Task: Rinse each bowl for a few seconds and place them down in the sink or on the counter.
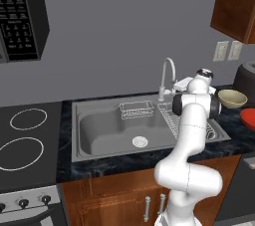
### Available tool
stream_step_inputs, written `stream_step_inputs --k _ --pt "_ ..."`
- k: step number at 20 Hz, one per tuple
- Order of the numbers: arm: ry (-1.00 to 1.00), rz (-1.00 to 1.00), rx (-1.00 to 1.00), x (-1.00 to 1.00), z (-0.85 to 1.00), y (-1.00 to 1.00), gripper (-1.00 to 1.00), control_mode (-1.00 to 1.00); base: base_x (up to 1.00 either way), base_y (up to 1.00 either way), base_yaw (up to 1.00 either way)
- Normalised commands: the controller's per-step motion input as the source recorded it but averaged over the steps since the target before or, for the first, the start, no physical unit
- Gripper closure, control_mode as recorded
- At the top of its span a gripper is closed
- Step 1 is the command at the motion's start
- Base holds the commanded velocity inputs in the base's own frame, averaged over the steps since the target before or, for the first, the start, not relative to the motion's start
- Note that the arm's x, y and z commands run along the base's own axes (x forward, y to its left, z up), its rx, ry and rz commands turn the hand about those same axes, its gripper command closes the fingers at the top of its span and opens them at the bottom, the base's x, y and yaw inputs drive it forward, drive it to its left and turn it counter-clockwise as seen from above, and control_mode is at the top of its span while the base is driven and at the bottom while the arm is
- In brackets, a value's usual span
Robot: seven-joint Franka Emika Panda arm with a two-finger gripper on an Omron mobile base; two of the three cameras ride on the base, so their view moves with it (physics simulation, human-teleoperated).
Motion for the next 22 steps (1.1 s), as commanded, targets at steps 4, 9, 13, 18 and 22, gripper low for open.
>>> stream_step_inputs --k 4,9,13,18,22 --pt "0.08 -0.03 0.0 0.0 -0.34 -0.47 1.0 -1.0 0.0 0.0 0.0" --pt "0.09 -0.02 0.0 0.0 -0.36 -0.4 1.0 -1.0 0.0 0.0 0.0" --pt "0.03 0.0 0.0 -0.13 -0.14 -0.21 1.0 -1.0 0.0 0.0 0.0" --pt "-0.06 0.0 0.04 -0.35 0.42 -0.15 1.0 -1.0 0.0 0.0 0.0" --pt "-0.04 0.0 0.06 -0.36 0.41 -0.16 -1.0 -1.0 0.0 0.0 0.0"
